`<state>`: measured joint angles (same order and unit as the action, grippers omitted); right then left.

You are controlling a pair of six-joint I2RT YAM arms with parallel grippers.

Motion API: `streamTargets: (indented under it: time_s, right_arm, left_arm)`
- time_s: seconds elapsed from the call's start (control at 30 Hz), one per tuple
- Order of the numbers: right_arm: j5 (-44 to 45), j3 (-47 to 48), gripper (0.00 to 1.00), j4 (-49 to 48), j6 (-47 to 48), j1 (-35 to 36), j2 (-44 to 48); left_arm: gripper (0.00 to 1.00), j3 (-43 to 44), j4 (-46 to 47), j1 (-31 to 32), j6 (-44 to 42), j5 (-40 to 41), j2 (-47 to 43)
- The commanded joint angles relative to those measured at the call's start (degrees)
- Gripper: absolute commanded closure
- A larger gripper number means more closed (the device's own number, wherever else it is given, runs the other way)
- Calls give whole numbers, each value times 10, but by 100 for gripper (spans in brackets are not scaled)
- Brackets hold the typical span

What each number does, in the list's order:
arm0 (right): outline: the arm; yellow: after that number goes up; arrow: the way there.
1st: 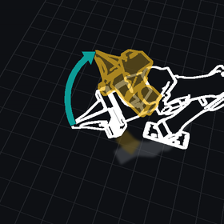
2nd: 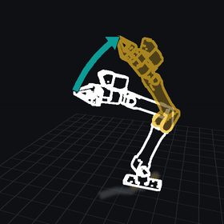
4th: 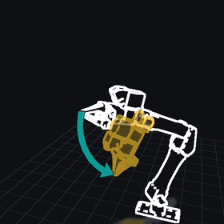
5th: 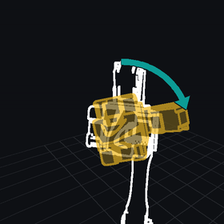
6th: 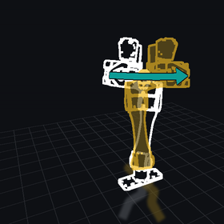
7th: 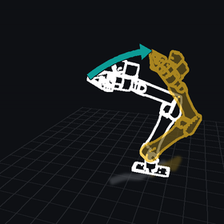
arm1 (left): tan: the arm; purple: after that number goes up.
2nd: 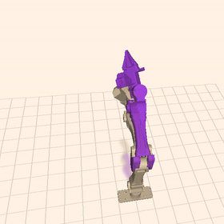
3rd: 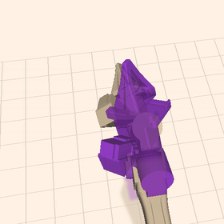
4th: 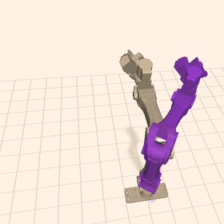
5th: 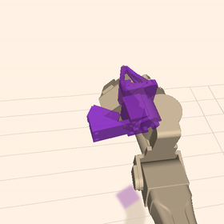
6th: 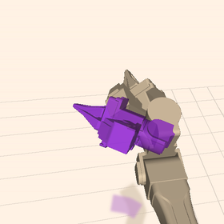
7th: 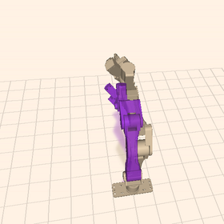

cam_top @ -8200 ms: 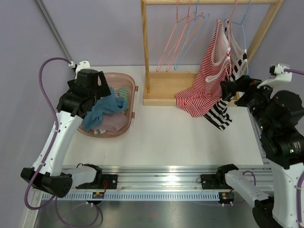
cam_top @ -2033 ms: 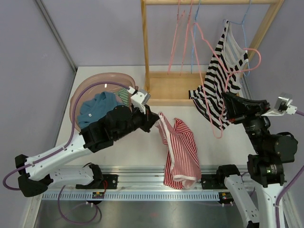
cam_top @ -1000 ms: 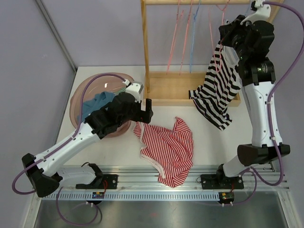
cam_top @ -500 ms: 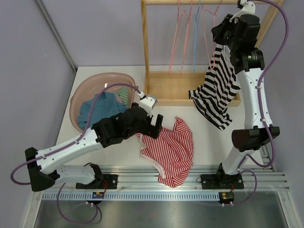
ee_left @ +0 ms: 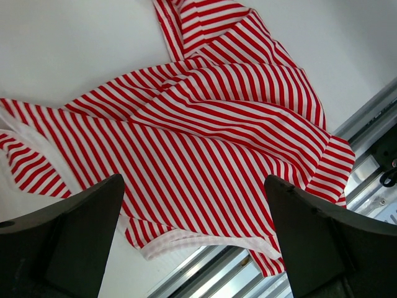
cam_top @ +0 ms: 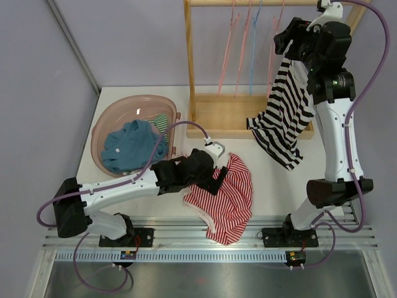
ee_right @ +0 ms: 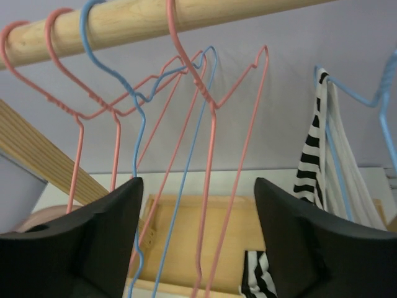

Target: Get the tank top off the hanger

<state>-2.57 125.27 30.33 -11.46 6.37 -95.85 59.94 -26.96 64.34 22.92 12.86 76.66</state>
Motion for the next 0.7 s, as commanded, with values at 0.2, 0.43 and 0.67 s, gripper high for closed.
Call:
streamTargets:
  time_s: [0.2,0.43,0.67]
  right_arm:
    - [-81,-165,1,45,-12,0,214]
    - [-252,-380,0,-52,-69,0,434]
    - [-397,-456,1,-107,-140,0,559]
  left_arm:
    - [1,-2,60,29,2,-31,79]
    - [1,-10,106,37,7,-30,163]
    - [20,-25,159,58,17,-23,239]
